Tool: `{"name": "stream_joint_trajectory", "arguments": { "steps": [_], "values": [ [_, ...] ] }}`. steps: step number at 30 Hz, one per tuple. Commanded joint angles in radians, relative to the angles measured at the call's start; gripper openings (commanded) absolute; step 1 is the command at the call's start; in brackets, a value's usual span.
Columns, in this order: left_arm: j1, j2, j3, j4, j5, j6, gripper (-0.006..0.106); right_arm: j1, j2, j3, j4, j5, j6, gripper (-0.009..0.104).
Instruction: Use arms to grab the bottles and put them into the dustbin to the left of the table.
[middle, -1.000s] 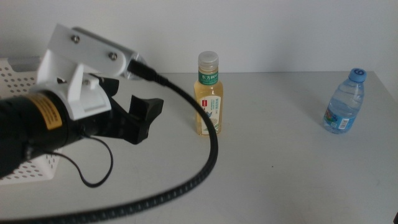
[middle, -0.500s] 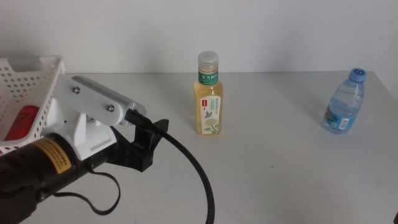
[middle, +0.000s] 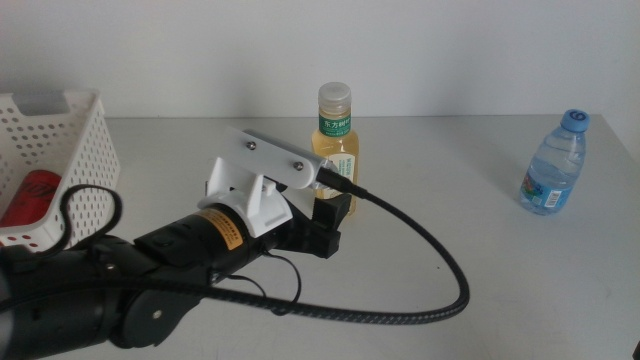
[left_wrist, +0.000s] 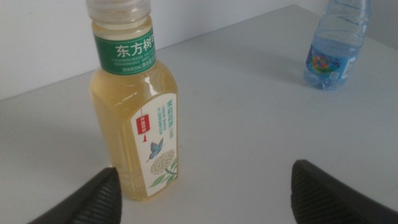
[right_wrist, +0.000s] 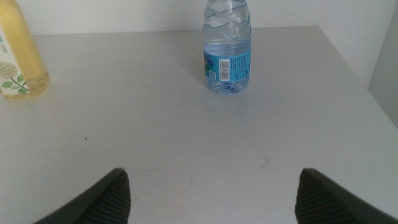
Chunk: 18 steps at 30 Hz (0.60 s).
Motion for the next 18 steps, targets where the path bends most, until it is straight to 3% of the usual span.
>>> {"name": "stream_joint_trajectory", "arguments": {
  "steps": [1,4,11,18],
  "values": [
    [-0.020,0.033,-0.060,-0.094,-0.148,0.039,0.093,-0.007,-0.021,-0.010,-0.005,-0.071,-0.009,0.068],
    [-0.026,0.127,-0.110,-0.171,-0.207,0.078,0.093,-0.007,-0.021,-0.010,-0.005,-0.071,-0.009,0.068],
    [-0.022,0.291,-0.244,-0.204,-0.227,0.143,0.093,-0.007,-0.021,-0.010,-0.005,-0.071,-0.009,0.068],
    [-0.022,0.365,-0.320,-0.298,-0.249,0.205,0.093,-0.007,-0.021,-0.010,-0.005,-0.071,-0.009,0.068]
  ]
}}
